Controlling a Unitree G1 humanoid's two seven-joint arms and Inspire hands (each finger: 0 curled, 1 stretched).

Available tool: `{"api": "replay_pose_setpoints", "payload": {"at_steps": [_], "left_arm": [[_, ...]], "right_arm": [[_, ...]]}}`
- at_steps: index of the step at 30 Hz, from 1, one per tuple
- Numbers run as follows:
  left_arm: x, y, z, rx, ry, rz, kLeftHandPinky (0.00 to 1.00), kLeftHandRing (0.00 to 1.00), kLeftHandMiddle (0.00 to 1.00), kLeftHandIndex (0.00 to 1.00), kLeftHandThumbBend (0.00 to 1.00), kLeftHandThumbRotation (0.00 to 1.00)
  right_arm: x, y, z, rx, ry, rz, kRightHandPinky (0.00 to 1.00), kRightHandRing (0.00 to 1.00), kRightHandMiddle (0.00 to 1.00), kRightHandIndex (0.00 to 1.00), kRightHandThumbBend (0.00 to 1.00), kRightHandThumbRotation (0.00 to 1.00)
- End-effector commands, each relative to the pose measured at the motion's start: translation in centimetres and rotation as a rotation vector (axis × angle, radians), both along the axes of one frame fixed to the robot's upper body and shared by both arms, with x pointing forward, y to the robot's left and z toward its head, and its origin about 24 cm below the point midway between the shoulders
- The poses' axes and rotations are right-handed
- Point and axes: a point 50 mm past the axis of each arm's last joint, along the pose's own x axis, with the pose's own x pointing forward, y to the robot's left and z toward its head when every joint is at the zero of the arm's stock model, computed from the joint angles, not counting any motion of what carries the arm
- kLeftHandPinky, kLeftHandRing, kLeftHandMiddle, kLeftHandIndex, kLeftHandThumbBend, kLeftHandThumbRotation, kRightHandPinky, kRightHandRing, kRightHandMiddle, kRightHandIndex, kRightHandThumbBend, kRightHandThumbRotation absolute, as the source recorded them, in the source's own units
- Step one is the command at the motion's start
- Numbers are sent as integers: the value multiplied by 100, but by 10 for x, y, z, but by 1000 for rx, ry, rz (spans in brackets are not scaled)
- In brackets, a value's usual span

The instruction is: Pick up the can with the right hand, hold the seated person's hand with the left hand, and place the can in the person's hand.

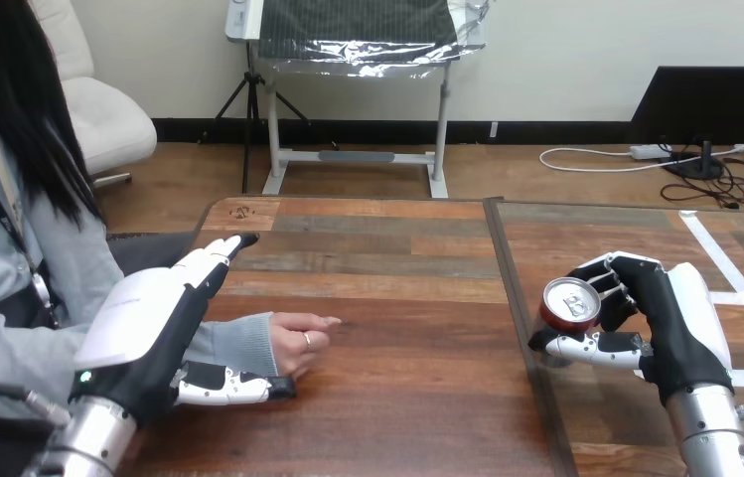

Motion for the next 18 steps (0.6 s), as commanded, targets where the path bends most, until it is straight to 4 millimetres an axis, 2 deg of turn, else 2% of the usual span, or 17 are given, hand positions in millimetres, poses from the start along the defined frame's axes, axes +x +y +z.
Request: {"api": "replay_pose_setpoints", "payload": {"at_steps": [1, 18], "left_arm": [[24, -4, 25, 62, -70, -38, 89, 93, 94, 93, 100, 36], [41, 5, 19, 188, 18, -44, 90, 93, 92, 90, 100, 31]], "right_arm": [[30, 9, 47, -12, -187, 70, 39, 42, 49, 51, 86, 0], [31, 13, 53, -4, -202, 100, 39, 42, 49, 51, 85, 0]]}}
